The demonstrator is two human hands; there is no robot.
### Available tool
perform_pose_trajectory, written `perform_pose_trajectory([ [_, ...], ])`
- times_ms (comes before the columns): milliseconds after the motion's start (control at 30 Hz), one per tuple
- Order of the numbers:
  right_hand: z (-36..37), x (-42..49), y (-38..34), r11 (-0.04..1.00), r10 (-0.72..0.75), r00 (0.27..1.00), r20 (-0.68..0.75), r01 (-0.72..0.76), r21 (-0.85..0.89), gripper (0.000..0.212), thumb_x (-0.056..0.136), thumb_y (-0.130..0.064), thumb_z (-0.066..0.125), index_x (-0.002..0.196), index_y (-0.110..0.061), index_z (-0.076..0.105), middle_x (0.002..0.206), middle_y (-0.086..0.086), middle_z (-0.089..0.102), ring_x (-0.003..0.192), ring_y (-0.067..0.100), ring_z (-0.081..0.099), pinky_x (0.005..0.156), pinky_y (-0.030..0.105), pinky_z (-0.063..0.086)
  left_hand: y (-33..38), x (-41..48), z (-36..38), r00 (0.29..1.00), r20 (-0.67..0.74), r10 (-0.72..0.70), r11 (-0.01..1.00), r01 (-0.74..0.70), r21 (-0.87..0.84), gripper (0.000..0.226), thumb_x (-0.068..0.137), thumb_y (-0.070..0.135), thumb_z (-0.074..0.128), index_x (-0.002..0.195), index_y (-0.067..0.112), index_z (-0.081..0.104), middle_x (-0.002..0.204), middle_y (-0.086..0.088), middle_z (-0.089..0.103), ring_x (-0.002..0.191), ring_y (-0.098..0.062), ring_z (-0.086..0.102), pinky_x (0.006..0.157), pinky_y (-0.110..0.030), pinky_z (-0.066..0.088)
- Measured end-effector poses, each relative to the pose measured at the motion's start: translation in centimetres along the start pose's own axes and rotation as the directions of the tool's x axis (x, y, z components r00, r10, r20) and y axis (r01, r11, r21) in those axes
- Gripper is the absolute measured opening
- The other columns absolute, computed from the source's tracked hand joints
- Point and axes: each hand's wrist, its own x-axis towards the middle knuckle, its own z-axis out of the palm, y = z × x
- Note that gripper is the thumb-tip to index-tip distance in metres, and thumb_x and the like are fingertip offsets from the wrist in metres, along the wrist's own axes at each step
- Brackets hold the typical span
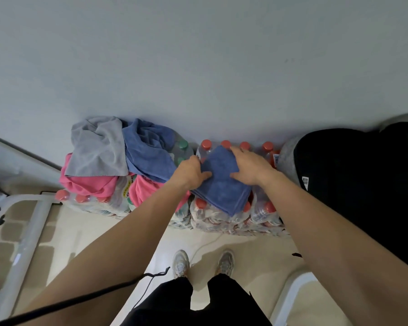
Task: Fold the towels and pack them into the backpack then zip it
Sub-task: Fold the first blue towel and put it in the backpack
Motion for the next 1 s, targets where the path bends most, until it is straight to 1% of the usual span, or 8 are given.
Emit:
perform_pose_trajectory([
  [133,-0.2,0.0,-0.1,0.999,0.039,0.972,0.230,-0.031,-0.036,0.071,0.055,-0.042,0.083,0.119,-0.022,0.058,0.115,0.002,0.063,0.106,0.027,0.061,0.085,0.039,0.054,0.6,0.7,-2.7,0.982,0.140,0.123,0.983,-0.140,0.117,0.029,0.086,0.038,0.071,0.088,0.010,0.063,0.081,-0.003,0.061,0.082,-0.026,0.059,0.069,-0.033,0.041],
  [267,-0.6,0.1,0.4,0.944,0.132,0.990,0.056,-0.143,0.298,0.101,0.059,-0.042,0.090,0.139,-0.012,0.037,0.131,0.005,0.042,0.121,0.025,0.047,0.096,0.037,0.046,1.6,1.5,-4.0,0.908,0.260,0.327,0.913,-0.375,0.159,0.017,0.087,0.026,0.070,0.093,0.022,0.054,0.082,0.005,0.052,0.086,-0.025,0.055,0.074,-0.032,0.041],
  [333,-1.1,0.2,0.9,0.885,0.103,0.992,0.068,-0.123,0.449,0.097,0.065,-0.027,0.090,0.143,-0.014,0.034,0.129,0.000,0.045,0.119,0.020,0.049,0.093,0.032,0.046,2.1,2.0,-4.1,0.884,0.287,0.368,0.887,-0.427,0.176,0.016,0.087,0.024,0.070,0.094,0.022,0.055,0.081,0.005,0.051,0.086,-0.026,0.055,0.072,-0.032,0.039],
  [400,-1.2,0.3,1.4,0.929,0.061,0.991,0.122,-0.101,0.357,0.075,0.068,-0.019,0.086,0.133,-0.017,0.049,0.123,0.000,0.057,0.111,0.020,0.057,0.086,0.033,0.050,2.6,2.2,-4.0,0.883,0.253,0.394,0.883,-0.440,0.162,0.018,0.088,0.025,0.069,0.103,0.020,0.061,0.089,0.000,0.056,0.091,-0.026,0.057,0.075,-0.033,0.042],
  [633,-1.8,0.6,1.7,0.986,0.147,0.989,0.031,-0.149,0.079,0.050,0.067,-0.039,0.087,0.102,-0.018,0.057,0.097,0.000,0.060,0.086,0.024,0.059,0.068,0.032,0.044,0.3,1.6,-3.0,0.980,0.119,0.162,0.974,-0.179,0.141,0.050,0.071,0.044,0.077,0.113,0.020,0.059,0.106,-0.002,0.066,0.087,-0.024,0.059,0.074,-0.035,0.051],
  [733,-1.9,1.0,1.6,0.939,0.175,0.984,0.025,-0.174,0.297,0.042,0.066,-0.027,0.088,0.097,-0.016,0.061,0.088,0.004,0.067,0.075,0.022,0.063,0.065,0.034,0.050,-0.2,1.2,-2.7,0.996,-0.023,0.091,0.992,-0.089,0.089,0.047,0.072,0.038,0.075,0.111,0.018,0.059,0.103,-0.003,0.066,0.089,-0.027,0.063,0.076,-0.041,0.055],
  [867,-2.8,1.2,1.4,0.748,0.277,0.957,0.091,-0.274,0.605,0.027,0.079,-0.005,0.077,0.100,-0.015,0.063,0.071,0.008,0.066,0.050,0.017,0.062,0.047,0.028,0.049,0.5,1.0,-1.8,0.995,-0.081,-0.051,0.966,0.028,-0.258,0.029,0.071,0.014,0.069,0.098,0.013,0.060,0.084,-0.006,0.071,0.065,-0.024,0.071,0.061,-0.041,0.060],
  [1000,-3.1,0.6,1.4,0.555,0.281,0.937,0.206,-0.334,0.762,0.044,0.085,0.008,0.068,0.121,-0.012,0.055,0.090,0.012,0.064,0.060,0.023,0.068,0.052,0.029,0.058,0.8,1.2,-1.2,0.988,-0.042,-0.150,0.811,0.098,-0.576,0.029,0.069,0.004,0.066,0.097,0.011,0.064,0.088,-0.015,0.071,0.073,-0.033,0.072,0.058,-0.045,0.062],
])
